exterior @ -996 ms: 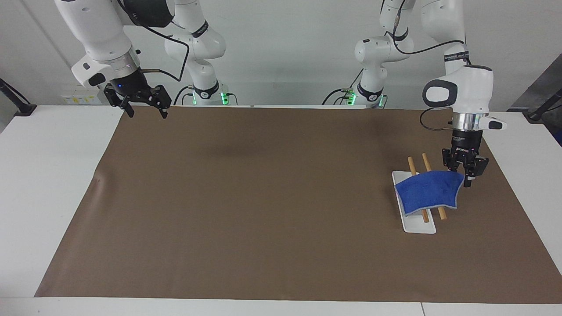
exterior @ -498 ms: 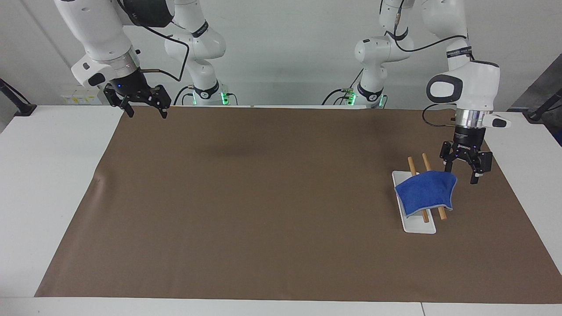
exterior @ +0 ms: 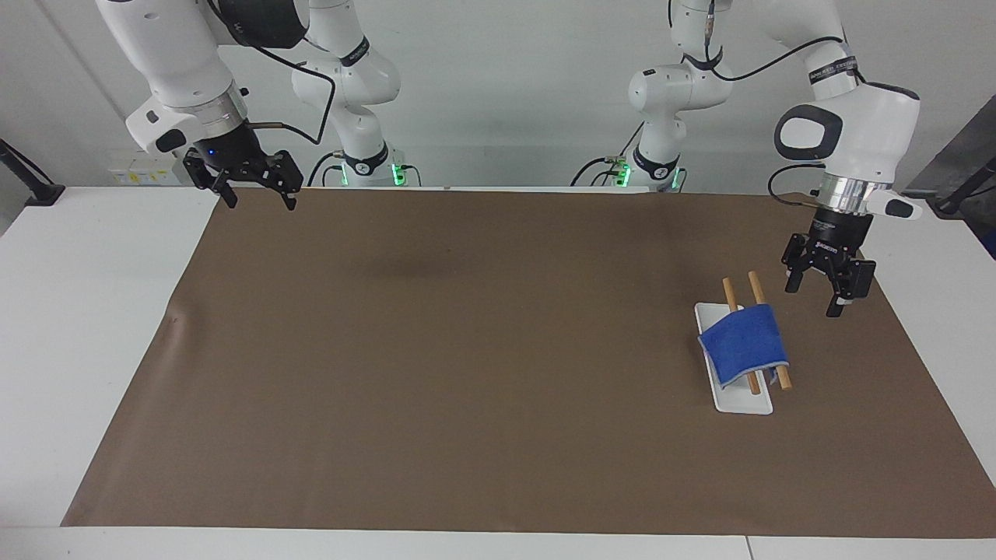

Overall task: Right arm passes towel to left arm to hang
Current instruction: 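Open the left gripper to drape the towel over the sticks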

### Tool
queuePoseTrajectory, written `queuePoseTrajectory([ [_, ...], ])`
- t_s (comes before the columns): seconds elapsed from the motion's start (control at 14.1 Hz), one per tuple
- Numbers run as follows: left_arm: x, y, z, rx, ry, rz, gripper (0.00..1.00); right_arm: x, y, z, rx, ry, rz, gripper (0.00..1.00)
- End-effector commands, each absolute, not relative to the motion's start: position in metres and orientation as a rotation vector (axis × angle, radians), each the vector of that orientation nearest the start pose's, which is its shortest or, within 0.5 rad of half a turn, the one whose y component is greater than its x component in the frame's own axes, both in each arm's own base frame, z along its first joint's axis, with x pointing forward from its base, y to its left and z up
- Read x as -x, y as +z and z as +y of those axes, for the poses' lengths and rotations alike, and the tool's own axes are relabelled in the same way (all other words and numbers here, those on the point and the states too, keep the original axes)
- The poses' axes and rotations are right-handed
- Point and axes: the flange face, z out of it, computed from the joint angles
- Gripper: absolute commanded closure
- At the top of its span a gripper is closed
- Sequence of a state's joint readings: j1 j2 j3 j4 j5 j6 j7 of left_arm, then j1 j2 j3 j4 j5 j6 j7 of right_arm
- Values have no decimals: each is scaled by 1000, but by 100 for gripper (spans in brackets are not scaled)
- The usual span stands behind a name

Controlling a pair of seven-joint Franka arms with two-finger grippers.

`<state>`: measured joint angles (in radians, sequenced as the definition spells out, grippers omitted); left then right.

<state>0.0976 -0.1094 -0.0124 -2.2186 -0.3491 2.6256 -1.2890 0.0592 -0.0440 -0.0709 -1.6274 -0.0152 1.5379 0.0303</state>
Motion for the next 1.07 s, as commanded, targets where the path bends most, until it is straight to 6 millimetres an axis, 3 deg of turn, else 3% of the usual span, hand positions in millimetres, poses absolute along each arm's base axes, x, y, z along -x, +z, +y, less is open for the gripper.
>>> queuePoseTrajectory([
  [0.0, -552, 497, 47, -1934, 400, 1872, 0, -532, 620, -10, 3142, 51, 89, 0],
  [0.21, -558, 505, 8, -2209, 434, 1699, 0, -532, 619, -10, 3142, 56, 91, 0],
  [0.57, -557, 512, -68, -2566, 496, 1136, 0, -532, 614, -8, 3117, 73, 157, 0],
  [0.78, -557, 518, -80, -2762, 554, 703, 0, -530, 615, -7, 3117, 83, 162, 0],
  [1.0, -559, 538, -72, -2913, 521, 294, 0, -530, 618, -7, 3117, 71, 150, 0],
])
